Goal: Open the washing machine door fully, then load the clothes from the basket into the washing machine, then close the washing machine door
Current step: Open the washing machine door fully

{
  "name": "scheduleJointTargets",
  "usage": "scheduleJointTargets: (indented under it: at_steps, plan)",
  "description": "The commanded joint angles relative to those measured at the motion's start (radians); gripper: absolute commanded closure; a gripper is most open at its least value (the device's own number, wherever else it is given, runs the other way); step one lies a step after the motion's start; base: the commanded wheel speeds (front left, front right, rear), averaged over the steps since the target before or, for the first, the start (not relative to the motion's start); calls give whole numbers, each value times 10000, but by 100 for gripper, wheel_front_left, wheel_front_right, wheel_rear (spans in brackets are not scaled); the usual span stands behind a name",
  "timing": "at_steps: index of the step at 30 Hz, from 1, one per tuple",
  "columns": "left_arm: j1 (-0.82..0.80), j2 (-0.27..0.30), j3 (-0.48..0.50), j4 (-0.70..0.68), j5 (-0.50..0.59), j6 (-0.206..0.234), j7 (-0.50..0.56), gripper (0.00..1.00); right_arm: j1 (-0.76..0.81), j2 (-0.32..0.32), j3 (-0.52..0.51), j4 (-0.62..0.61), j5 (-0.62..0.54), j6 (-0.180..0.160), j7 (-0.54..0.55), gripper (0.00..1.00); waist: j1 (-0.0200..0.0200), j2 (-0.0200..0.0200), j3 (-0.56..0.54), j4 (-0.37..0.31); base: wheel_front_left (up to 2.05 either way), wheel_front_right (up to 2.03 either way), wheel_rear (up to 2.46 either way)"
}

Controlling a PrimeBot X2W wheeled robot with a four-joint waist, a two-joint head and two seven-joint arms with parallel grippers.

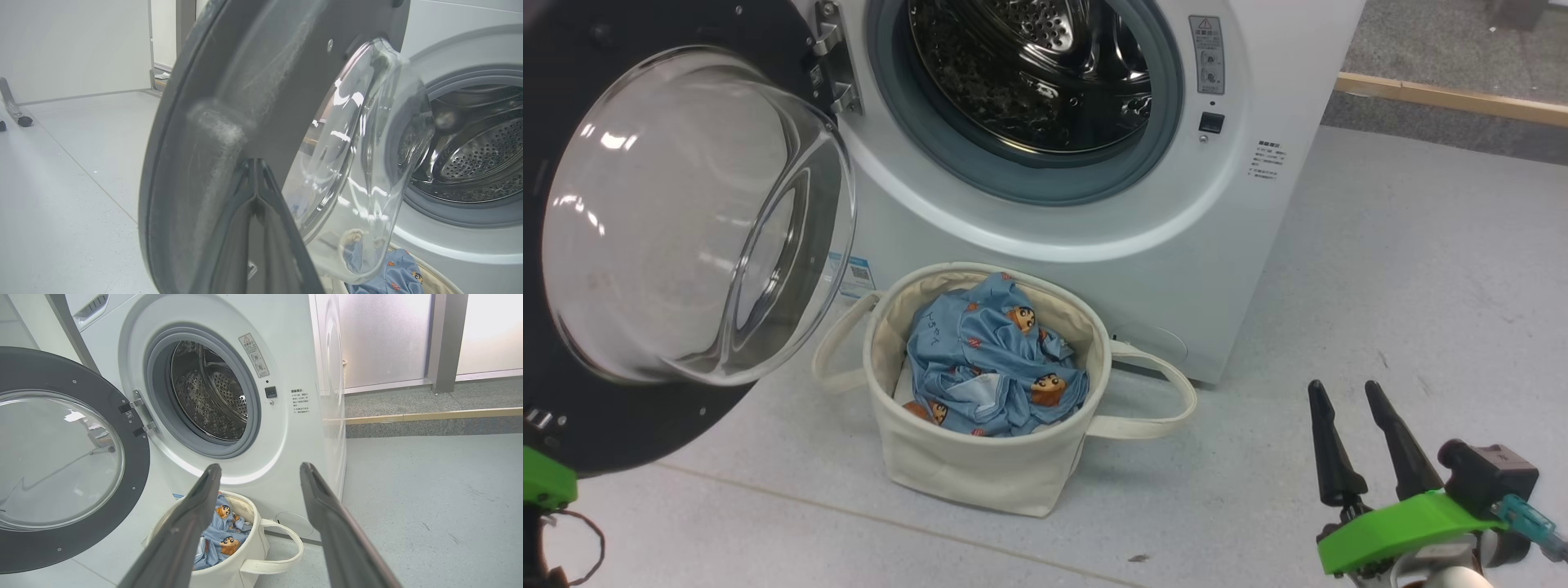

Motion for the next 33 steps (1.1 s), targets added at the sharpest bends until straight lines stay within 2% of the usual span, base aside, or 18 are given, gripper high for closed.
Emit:
scheduleJointTargets:
  at_steps: [1, 11, 22, 23, 25, 33]
  plan:
    - [-633, 727, 527, -46, -55, 4, -165, 100, -484, -35, 142, -297, -35, 8, -124, 0, -1, -1, -8, 11, 0, 0, 0]
    - [-1187, 949, 493, 863, -5, -311, -363, 100, -487, -10, 183, -312, 17, 8, -124, 0, -1, -1, -65, 103, 0, 0, 0]
    - [-1099, 547, 89, 669, 141, -802, -412, 100, -458, 42, 201, -311, 49, 8, -124, 0, -1, -1, -129, 243, 0, 0, 0]
    - [-1072, 502, 36, 611, 150, -833, -413, 4, -458, 47, 206, -315, 52, 8, -124, 0, -1, -1, -132, 260, 0, 0, 0]
    - [-1054, 441, -18, 510, 138, -885, -414, 0, -459, 48, 206, -317, 52, 8, -124, 0, -1, -1, -137, 279, 0, 0, 0]
    - [-702, 99, -429, -547, 33, -1112, -310, 0, -472, 63, 181, -370, 59, 8, -124, 0, -1, -1, -157, 358, 0, 0, 0]
